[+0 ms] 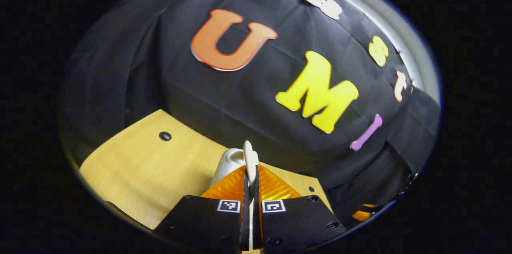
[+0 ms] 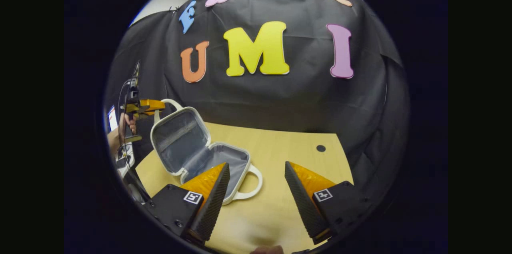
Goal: First open the suitcase, pack the skin care products into it, and then close the suitcase.
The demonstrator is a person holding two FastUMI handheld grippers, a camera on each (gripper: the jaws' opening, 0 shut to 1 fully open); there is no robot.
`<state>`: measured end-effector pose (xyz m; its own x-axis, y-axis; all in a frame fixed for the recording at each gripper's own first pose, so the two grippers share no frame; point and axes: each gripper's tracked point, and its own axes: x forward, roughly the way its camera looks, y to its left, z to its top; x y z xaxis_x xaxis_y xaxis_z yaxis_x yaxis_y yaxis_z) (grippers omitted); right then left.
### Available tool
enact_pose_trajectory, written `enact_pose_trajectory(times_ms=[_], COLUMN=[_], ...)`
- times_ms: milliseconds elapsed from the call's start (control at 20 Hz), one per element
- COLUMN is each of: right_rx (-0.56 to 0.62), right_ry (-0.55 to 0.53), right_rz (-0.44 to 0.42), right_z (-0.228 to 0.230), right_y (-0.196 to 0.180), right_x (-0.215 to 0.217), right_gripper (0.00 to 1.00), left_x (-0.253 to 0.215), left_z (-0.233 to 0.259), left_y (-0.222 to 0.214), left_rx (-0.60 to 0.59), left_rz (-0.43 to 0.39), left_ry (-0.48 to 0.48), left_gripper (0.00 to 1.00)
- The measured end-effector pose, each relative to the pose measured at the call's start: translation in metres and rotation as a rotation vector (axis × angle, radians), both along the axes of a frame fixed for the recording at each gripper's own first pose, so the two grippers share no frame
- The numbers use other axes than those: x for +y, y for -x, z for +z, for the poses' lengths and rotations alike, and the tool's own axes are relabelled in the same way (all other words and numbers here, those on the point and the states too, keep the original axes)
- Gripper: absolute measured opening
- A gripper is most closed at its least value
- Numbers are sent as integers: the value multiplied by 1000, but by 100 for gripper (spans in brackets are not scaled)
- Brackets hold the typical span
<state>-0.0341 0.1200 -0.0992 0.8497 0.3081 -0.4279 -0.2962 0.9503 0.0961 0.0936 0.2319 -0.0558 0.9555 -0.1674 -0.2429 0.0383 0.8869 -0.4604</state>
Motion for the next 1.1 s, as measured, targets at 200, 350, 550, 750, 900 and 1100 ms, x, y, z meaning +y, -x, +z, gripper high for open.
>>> enact_pose_trajectory(times_ms=[200,350,550,750,900,1100], right_rx=[-26,-39,-24,12,28,48], right_ry=[-7,8,22,50,74,88], right_rz=[-29,-71,-141,-198,-224,-274], right_z=[5,8,2,-9,-14,-17], right_y=[6,8,14,22,28,28], right_x=[-32,-63,-105,-139,-158,-182], right_gripper=[82,82,78,82,79,79], left_x=[-88,-151,-212,-257,-288,-312], left_z=[2,-19,-48,-87,-127,-175], left_y=[1,7,10,2,2,-1], left_rx=[-17,-29,-23,5,64,142], left_rz=[-34,-84,-123,-185,-256,-314], left_ry=[-265,-315,-388,-495,-535,-590], left_gripper=[6,6,6,6,6,6])
